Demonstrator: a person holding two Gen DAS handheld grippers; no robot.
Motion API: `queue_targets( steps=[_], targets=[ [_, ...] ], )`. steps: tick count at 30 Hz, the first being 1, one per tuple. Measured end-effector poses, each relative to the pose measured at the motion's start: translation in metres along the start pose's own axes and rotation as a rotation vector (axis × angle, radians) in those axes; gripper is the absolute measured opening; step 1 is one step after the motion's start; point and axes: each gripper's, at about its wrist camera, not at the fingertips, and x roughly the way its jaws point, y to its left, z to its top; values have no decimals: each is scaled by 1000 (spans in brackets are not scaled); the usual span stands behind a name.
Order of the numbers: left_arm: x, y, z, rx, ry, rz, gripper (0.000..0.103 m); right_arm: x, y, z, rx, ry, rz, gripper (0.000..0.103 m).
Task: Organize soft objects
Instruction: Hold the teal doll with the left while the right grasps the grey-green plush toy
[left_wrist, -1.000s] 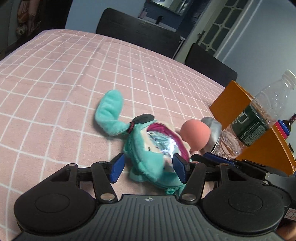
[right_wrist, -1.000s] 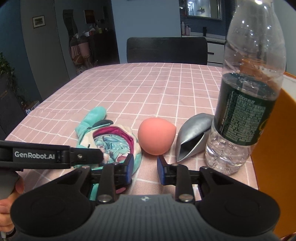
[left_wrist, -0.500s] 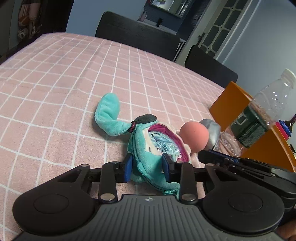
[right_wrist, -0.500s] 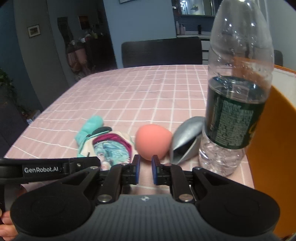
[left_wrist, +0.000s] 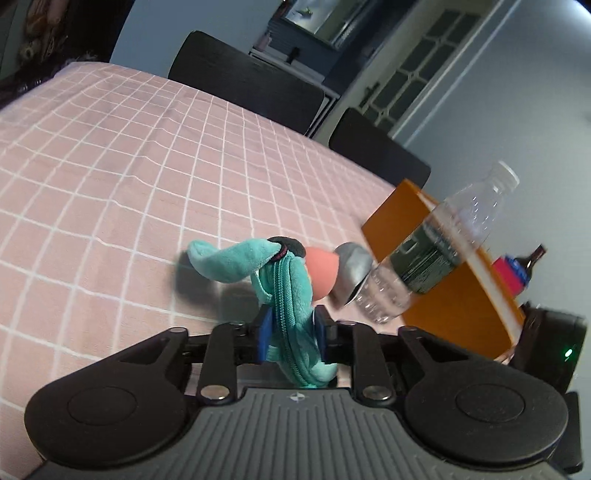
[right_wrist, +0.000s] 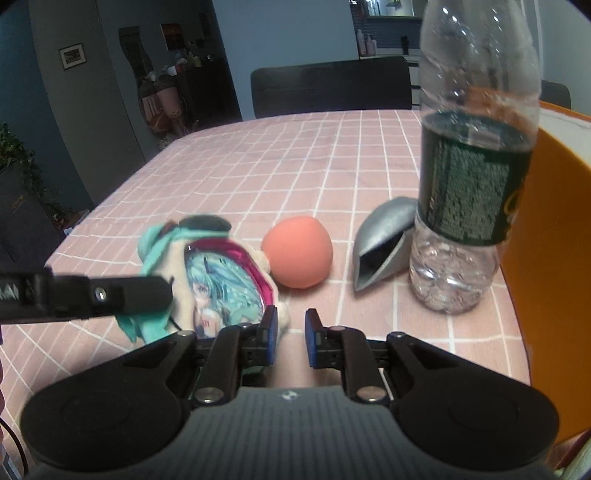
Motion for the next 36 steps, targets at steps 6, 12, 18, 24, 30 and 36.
queue_targets(
  steps=[6,12,18,24,30,36],
  targets=[
    [11,-7,-4,-16,-16,17,36,1,-6,-8,9,29,-2,14],
    [33,-2,-11,-26,39,105,44,-3,-6,-12,-1,17,1,13],
    [38,-2,-15,-21,7,114,41,-1,0,-14,-43,9,-16,11],
    [17,-27,-18,94,-79,148,22,-24,-3,-19,-40,-29,7,23],
    [-7,-46,-29,202,-78,130,22,-82,-3,-42,-105,-141,-92,47],
    [-25,-53,-44,228,-68,125,22,-131,-22,-75,-81,-195,-270,65]
  ],
)
